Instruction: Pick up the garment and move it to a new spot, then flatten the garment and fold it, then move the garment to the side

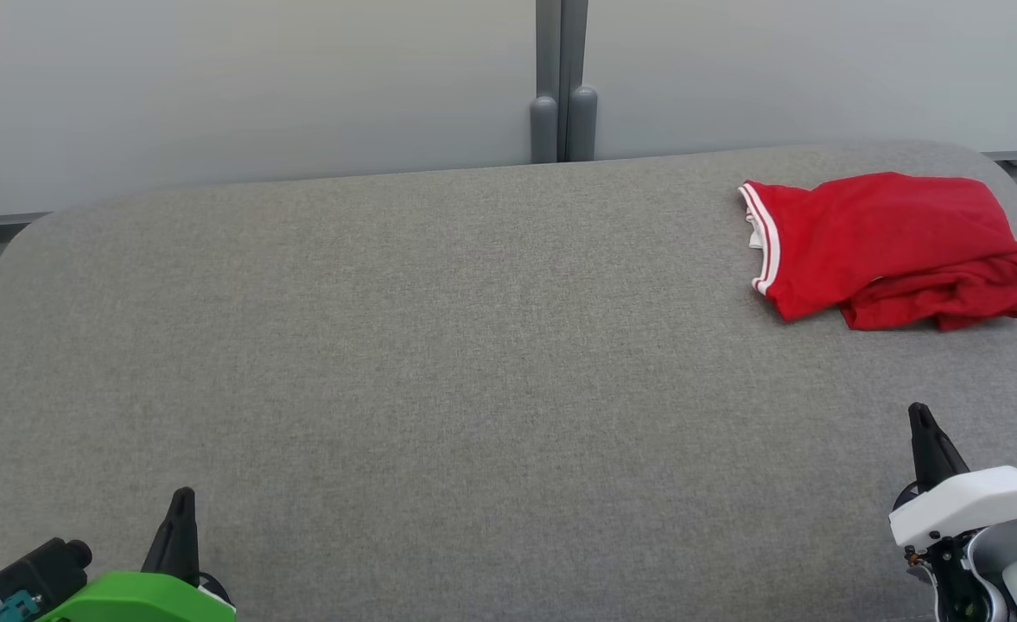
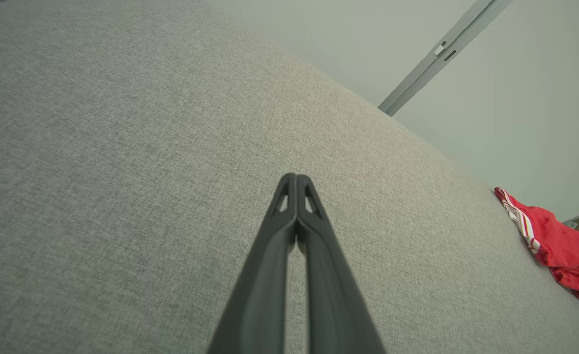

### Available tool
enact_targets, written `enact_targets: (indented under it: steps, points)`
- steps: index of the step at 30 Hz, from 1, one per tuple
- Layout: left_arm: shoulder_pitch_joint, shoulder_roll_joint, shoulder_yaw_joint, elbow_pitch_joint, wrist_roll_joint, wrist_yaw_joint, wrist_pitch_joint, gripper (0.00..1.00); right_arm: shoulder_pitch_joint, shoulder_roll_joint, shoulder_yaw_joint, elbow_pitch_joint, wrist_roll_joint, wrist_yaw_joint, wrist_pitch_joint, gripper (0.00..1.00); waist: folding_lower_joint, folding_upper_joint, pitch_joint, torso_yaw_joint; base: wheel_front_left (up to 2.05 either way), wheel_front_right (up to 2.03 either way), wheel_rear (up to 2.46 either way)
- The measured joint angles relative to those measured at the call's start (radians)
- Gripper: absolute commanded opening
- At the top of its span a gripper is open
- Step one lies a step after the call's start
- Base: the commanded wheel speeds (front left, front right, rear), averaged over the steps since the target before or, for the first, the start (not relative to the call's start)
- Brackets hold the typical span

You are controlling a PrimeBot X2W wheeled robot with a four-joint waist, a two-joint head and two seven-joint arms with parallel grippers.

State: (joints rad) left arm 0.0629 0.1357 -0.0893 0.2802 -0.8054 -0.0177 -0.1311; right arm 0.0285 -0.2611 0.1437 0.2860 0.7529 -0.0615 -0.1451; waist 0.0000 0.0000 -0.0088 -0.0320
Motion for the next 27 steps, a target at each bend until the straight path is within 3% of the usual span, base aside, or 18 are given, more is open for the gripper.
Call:
enact_targets:
  steps: [27]
  points:
    - [-0.048, -0.035, 0.068, -0.001, -0.303, -0.035, 0.096, 0.00, -0.027, 0.081, -0.105, -0.014, 0.324, 0.053, 0.095, 0.00, 0.0000, 0.0000, 0.003, 0.012, 0.00, 0.00, 0.00]
